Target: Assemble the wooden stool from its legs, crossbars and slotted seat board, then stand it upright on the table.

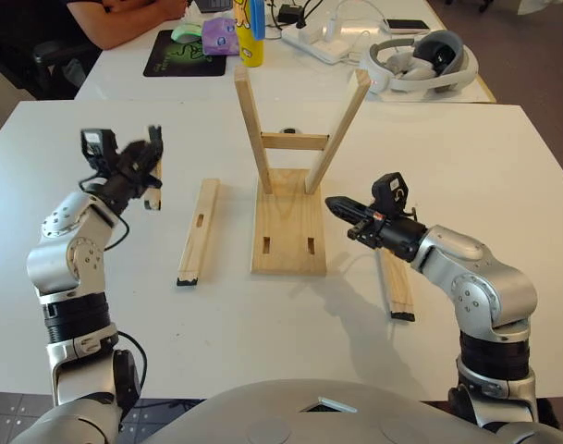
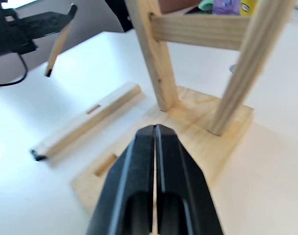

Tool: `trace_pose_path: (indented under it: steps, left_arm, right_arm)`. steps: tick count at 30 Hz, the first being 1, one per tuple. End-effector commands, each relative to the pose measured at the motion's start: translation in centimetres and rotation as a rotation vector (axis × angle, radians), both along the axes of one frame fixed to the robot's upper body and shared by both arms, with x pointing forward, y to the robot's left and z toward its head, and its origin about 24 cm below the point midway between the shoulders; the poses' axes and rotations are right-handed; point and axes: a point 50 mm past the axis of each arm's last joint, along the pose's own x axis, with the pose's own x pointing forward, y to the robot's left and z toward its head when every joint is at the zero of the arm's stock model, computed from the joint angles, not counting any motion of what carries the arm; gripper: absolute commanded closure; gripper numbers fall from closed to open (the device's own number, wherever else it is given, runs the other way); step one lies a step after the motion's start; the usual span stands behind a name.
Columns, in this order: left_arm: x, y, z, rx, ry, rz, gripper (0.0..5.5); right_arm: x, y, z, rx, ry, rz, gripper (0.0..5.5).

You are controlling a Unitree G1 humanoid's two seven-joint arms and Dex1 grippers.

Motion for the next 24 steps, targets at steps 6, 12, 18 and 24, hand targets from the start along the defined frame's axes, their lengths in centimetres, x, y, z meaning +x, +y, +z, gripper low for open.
trace_pose_path:
  steps: [6, 12, 18, 24]
  left_arm:
    - [-2.1, -5.2, 5.1, 0.167, -0.288, -0.174, 4.15]
    - [-3.0, -10.1, 5.6, 0.134, -0.345, -0.320, 4.15]
    - [-3.7, -14.2, 4.8, 0.146, -0.376, -0.434, 4.15]
    - [-3.8, -15.9, 4.3, 0.163, -0.394, -0.472, 4.15]
  right_arm:
    - [0.4, 1.4, 4.4, 0.319, -0.049, 0.043, 4.61]
    - [1.6, 0.9, 6.8, 0.459, -0.078, -0.007, 3.67]
    - [1.9, 1.4, 9.0, 0.605, -0.075, 0.039, 2.86]
    - [2.2, 2.0, 9.8, 0.606, -0.055, 0.072, 2.59]
